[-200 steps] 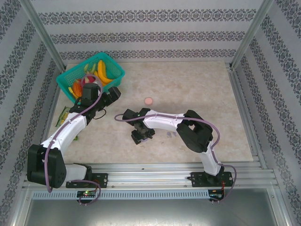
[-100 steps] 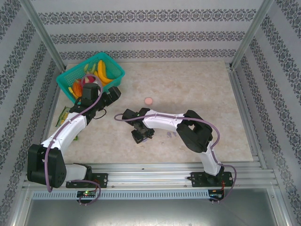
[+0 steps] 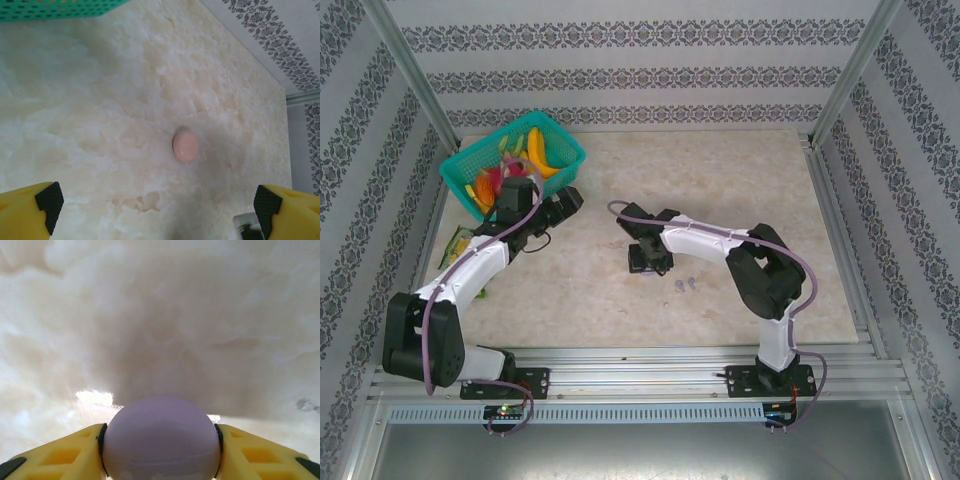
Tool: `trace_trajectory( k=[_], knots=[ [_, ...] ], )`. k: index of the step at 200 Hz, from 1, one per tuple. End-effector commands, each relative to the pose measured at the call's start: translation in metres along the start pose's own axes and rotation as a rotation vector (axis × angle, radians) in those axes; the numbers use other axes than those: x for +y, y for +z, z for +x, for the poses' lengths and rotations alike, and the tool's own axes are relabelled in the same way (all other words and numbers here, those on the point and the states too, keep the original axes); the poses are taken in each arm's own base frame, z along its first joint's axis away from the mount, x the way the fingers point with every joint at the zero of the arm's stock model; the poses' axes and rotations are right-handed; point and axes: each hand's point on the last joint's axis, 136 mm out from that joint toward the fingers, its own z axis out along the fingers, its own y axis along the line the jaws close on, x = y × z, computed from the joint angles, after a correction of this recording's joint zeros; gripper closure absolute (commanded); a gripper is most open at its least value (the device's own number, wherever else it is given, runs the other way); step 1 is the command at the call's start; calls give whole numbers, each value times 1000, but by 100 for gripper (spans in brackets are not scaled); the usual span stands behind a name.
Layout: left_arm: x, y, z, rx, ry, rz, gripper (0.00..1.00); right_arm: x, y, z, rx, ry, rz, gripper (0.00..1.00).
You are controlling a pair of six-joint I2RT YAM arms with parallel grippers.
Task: Insert the wireless bluetooth earbuds into the charging case
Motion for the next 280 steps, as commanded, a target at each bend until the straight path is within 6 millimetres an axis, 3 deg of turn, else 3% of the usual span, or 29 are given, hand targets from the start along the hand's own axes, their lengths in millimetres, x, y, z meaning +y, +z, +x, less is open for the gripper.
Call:
trace_trajectory(
  k=[1,67,118,179,280],
  knots=[
    [2,10,5,23,-13,47,0,5,-14,-20,-72,125,-66,59],
    [2,37,41,72,-17,177,0,-11,-18,-63,-130,415,-216,59],
    [-16,53,73,62,82,299,1,-16,-26,-90,-154,600,-351,59],
    [-36,71,111,26,170,426,9,-13,-41,-114,-158,772,-523,59],
    [-61,97,124,-7,134,543,25,1,-46,-124,-144,885,-620,59]
  ],
)
